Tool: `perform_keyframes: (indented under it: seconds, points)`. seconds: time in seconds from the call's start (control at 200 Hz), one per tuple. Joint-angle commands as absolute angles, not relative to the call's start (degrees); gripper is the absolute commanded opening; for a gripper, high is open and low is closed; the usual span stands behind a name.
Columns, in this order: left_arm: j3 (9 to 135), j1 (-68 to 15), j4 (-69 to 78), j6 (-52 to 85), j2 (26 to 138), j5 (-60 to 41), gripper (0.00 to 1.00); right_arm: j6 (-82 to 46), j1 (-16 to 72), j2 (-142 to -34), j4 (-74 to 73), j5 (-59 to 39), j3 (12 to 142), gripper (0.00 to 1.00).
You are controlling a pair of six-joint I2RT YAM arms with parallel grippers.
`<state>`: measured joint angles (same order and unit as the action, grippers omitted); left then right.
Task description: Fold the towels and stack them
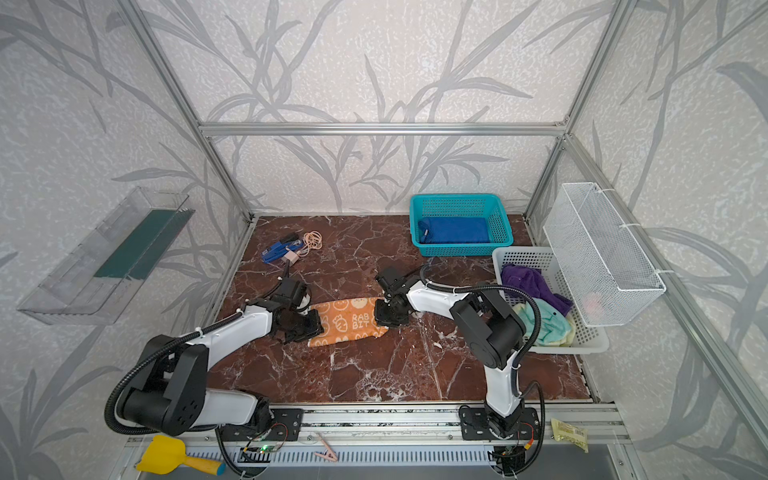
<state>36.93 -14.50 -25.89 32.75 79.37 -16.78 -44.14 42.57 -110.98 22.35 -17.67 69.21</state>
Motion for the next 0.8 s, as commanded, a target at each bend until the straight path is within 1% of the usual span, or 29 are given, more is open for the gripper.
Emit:
perform_keyframes:
  seconds: [0.0, 0.125, 0.295, 0.485, 0.655, 0.795]
  points:
    - [35.0, -14.7, -26.5, 32.2, 79.9, -17.8, 0.31, -42.4, 43.0, -113.5, 25.7, -13.7, 71.1, 0.08]
    - [37.9, -14.7, -27.9, 32.0, 78.4, -16.7, 0.31, -38.1, 42.9, -113.4, 31.2, -9.6, 75.9, 0.00]
    - [44.0, -14.7, -28.6, 31.4, 78.3, -15.9, 0.31, -30.9, 42.0, -114.1, 40.6, -3.4, 85.5, 0.00]
    - [50.4, -14.5, -29.7, 29.8, 80.6, -13.3, 0.31, -24.4, 37.9, -115.9, 44.7, -1.5, 95.6, 0.00]
    - [54.9, -13.8, -30.5, 28.5, 83.8, -10.5, 0.31, -18.2, 34.0, -120.4, 50.0, 0.4, 109.2, 0.00]
    - [56.8, -13.0, -29.8, 28.6, 86.6, -10.6, 0.31, -13.4, 31.0, -124.9, 54.2, 2.3, 121.4, 0.00]
